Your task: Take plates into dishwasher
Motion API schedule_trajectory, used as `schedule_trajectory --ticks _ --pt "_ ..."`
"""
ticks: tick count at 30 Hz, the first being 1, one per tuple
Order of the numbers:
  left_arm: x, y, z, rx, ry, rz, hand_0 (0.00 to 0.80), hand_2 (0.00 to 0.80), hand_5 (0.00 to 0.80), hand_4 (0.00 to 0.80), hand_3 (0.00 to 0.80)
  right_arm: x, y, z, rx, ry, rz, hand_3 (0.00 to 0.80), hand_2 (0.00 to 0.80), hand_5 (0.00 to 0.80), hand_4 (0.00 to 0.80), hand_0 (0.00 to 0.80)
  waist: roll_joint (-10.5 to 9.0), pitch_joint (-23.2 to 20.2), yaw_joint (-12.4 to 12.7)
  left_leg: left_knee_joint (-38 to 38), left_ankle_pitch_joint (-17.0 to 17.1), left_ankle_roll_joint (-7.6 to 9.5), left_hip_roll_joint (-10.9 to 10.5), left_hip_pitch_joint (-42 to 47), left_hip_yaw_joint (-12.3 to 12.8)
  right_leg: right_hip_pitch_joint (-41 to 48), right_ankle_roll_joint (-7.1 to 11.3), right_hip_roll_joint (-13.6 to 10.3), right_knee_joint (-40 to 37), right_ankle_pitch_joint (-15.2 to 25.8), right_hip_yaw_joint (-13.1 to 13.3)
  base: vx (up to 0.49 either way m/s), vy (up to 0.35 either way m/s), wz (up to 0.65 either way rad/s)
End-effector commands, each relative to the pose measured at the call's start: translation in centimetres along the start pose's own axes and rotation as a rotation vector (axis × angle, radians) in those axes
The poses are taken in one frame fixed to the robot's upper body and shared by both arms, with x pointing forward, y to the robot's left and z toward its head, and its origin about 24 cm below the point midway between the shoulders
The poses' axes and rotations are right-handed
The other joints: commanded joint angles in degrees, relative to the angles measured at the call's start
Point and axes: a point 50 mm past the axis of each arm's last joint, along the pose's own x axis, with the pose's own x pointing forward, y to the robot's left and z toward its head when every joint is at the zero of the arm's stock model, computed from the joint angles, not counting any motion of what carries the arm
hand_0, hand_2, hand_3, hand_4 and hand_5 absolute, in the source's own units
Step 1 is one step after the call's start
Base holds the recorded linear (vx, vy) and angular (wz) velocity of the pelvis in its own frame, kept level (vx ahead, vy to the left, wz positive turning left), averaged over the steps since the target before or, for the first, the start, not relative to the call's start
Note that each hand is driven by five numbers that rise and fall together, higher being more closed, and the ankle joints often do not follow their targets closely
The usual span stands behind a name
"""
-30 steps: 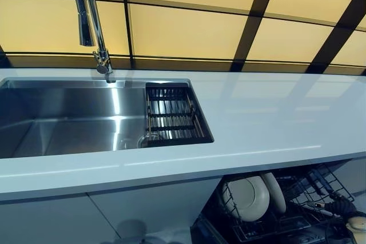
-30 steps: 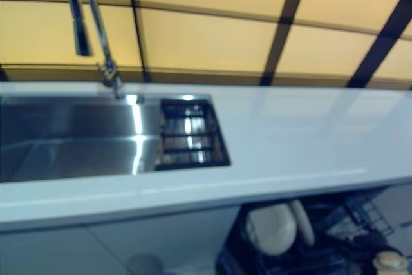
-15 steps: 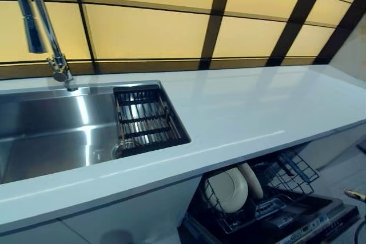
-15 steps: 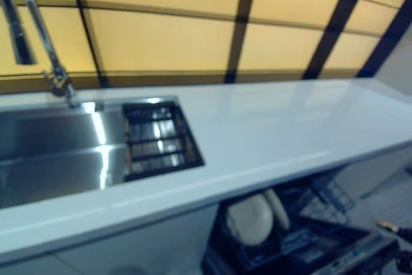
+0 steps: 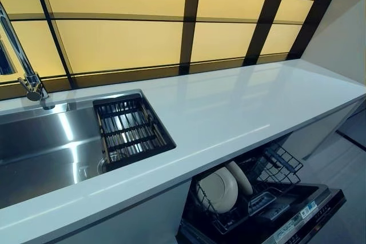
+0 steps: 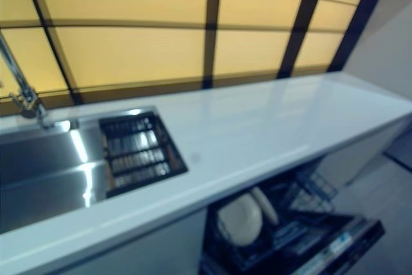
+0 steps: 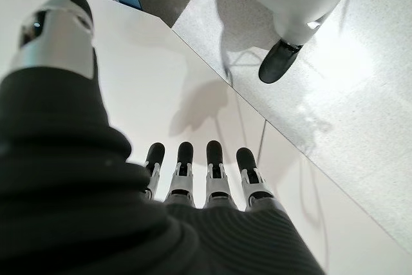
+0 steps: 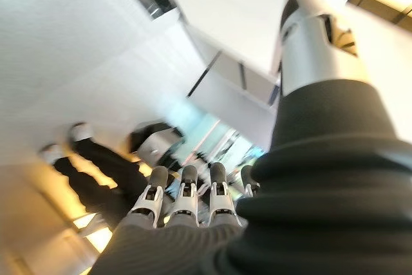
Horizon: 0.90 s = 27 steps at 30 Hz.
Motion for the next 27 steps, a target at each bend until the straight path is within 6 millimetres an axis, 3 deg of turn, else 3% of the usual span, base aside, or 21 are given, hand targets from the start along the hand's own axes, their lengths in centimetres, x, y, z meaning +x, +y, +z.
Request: schedule_trajectory --ticks 1,5,13,20,27 --pt "0.6 0.4 1.8 -0.059 -0.034 0.039 0.0 0.0 0.0 0.0 0.0 0.8 -2.3 3.4 0.063 -0.1 -0.099 0.0 0.0 0.0 0.0 0.0 1.71 0.66 1.46 -1.67 2.79 -4.87 5.17 0.71 -3.74 0.85 -2.13 2.12 3.47 -0.48 0.01 0.0 0.0 0.0" --pt "0.6 0.3 2.0 -0.054 -0.037 0.041 0.0 0.0 0.0 0.0 0.0 0.9 -1.0 0.3 0.109 0.017 -0.059 0.0 0.0 0.0 0.0 0.0 2.0 0.74 1.75 -1.78 2.73 -4.75 4.98 0.75 -3.66 0.69 -2.05 2.01 3.48 -0.4 -0.42 -0.017 -0.011 0.0" --pt "0.7 0.3 2.4 -0.016 -0.049 0.037 0.0 0.0 0.0 0.0 0.0 -0.4 4.7 -5.5 0.178 0.189 0.129 0.0 0.0 0.0 0.0 0.0 2.74 0.93 3.34 -1.95 2.12 -4.2 3.84 1.28 -4.7 1.42 -1.45 1.5 2.68 -0.01 -2.22 -0.007 -0.012 0.0" --pt "0.7 0.6 2.5 0.026 -0.056 0.029 0.0 0.0 0.0 0.0 0.0 -1.6 7.2 -9.2 0.218 0.309 0.213 0.0 0.0 0.0 0.0 0.0 3.21 0.72 5.03 -2.09 1.87 -3.77 3.32 0.84 -5.78 2.0 -1.2 1.26 2.64 -0.43 -3.58 -0.005 -0.029 0.08" --pt "0.7 1.2 2.6 0.061 -0.06 0.022 0.0 0.0 0.0 0.0 0.0 -3.0 8.2 -12.3 0.306 0.418 0.229 0.0 0.0 0.0 0.0 0.0 3.6 0.73 6.07 -2.19 1.79 -3.44 2.94 0.55 -6.63 2.33 -1.0 1.02 2.78 -0.62 -4.39 0.001 -0.038 0.12"
